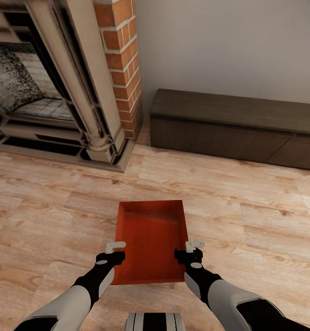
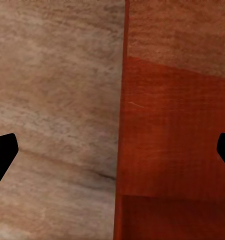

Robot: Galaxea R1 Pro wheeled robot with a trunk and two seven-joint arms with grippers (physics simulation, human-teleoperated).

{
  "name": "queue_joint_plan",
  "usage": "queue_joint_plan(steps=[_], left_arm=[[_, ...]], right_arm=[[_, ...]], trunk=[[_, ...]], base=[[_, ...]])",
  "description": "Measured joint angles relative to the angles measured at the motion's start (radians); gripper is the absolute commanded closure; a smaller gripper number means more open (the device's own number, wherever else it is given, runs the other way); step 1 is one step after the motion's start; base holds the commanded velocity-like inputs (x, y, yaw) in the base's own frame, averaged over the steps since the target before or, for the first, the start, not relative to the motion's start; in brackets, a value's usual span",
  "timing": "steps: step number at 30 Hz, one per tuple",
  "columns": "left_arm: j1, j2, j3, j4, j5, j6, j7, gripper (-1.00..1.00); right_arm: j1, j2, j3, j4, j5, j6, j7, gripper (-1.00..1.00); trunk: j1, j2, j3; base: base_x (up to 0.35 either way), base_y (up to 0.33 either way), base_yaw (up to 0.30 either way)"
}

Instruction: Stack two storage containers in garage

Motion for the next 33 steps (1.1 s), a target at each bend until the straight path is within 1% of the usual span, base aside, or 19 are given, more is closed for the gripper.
queue_joint_plan(steps=[4, 9, 33], left_arm=[[0.0, 0.0, 0.0, 0.002, -0.001, -0.022, 0.0, -1.0], [0.0, 0.0, 0.0, 0.01, -0.001, -0.057, 0.0, -1.0], [0.0, 0.0, 0.002, 0.012, 0.001, -0.06, 0.0, -1.0]], right_arm=[[0.0, 0.0, 0.001, 0.0, 0.0, 0.0, 0.001, -1.0], [0.0, -0.007, 0.001, 0.0, 0.001, 0.0, 0.001, -1.0], [0.0, -0.011, 0.0, 0.0, 0.0, 0.001, 0.0, -1.0]], trunk=[[0.0, 0.0, 0.0], [0.0, 0.0, 0.0], [0.0, 0.0, 0.0]], base=[[0.0, 0.0, 0.0], [0.0, 0.0, 0.0], [0.0, 0.0, 0.0]])
